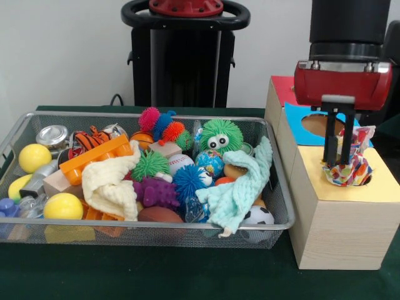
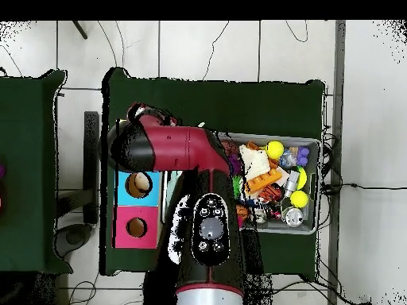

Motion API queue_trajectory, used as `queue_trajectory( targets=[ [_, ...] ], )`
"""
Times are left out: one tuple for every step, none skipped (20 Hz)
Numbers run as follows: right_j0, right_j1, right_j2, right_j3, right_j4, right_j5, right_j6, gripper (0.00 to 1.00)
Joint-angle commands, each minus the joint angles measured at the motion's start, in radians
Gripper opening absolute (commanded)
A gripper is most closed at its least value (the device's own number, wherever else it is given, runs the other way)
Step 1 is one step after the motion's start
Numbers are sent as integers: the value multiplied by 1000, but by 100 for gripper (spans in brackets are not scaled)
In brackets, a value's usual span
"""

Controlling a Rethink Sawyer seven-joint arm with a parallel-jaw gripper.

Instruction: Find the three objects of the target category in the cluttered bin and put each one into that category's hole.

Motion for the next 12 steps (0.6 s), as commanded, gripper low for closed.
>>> queue_trajectory(
  targets=[
    [23, 119, -51, -19, 42, 185, 200, 0],
    [23, 126, -53, -24, 47, 203, 195, 0],
    [24, 128, -54, -24, 54, 210, 196, 0],
    [19, 127, -44, -15, 59, 207, 188, 0],
    [13, 122, -32, -3, 68, 194, 183, 0],
    [3, 112, -13, 16, 76, 179, 175, 0],
    [-7, 103, 4, 34, 85, 162, 168, 0],
    [-14, 96, 14, 41, 92, 159, 163, 0],
    [-18, 90, 23, 51, 98, 155, 157, 0],
    [-20, 86, 27, 56, 104, 150, 156, 0],
    [-19, 82, 25, 52, 110, 156, 155, 0],
    [-19, 80, 26, 54, 114, 154, 154, 0]
  ],
)
